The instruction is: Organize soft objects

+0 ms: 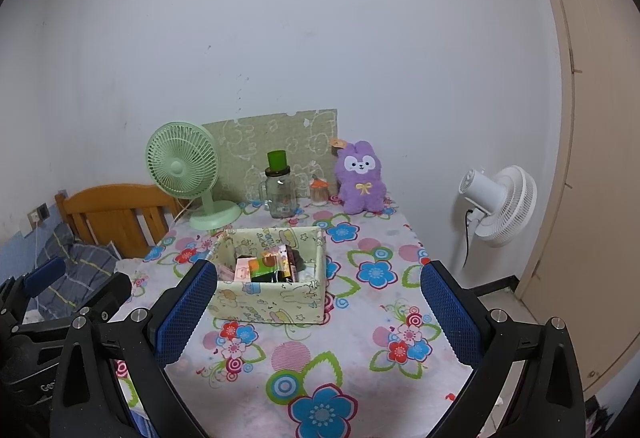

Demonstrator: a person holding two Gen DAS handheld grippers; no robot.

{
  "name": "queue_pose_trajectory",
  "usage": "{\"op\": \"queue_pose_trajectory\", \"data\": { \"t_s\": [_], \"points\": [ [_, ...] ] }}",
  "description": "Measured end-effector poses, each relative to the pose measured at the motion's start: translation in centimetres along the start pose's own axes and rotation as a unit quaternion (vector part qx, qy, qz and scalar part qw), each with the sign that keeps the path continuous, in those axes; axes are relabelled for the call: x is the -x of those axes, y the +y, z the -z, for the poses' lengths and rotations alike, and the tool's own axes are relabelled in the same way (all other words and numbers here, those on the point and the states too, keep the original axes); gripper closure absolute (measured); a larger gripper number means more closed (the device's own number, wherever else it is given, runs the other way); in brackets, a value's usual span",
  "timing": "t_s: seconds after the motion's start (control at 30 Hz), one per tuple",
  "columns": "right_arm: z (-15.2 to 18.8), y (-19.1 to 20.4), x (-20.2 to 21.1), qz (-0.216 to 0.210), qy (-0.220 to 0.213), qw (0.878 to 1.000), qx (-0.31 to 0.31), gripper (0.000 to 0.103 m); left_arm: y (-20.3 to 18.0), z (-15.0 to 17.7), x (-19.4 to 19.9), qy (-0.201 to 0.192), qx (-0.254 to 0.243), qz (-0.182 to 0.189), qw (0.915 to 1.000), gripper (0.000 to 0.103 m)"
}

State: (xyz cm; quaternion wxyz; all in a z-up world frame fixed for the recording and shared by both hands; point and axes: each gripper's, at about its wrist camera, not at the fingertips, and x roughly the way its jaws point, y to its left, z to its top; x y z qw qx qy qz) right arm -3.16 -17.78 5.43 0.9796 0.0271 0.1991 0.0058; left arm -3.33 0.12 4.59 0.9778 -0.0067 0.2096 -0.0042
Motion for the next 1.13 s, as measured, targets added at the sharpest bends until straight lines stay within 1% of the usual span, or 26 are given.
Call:
{"op": "queue_pose_trajectory", "data": {
  "t_s": [0.43,1.13],
  "points": [
    [-0.01,0.66,-0.55,0.001,0.007,1.0,0.005,0.0,0.56,-0.07,-0.09,-0.001,0.008,0.002,1.0,0.0],
    [0.09,0.83,-0.71,0.0,0.009,1.0,0.005,0.0,0.34,-0.12,-0.13,-0.001,0.004,0.004,1.0,0.0]
  ]
}}
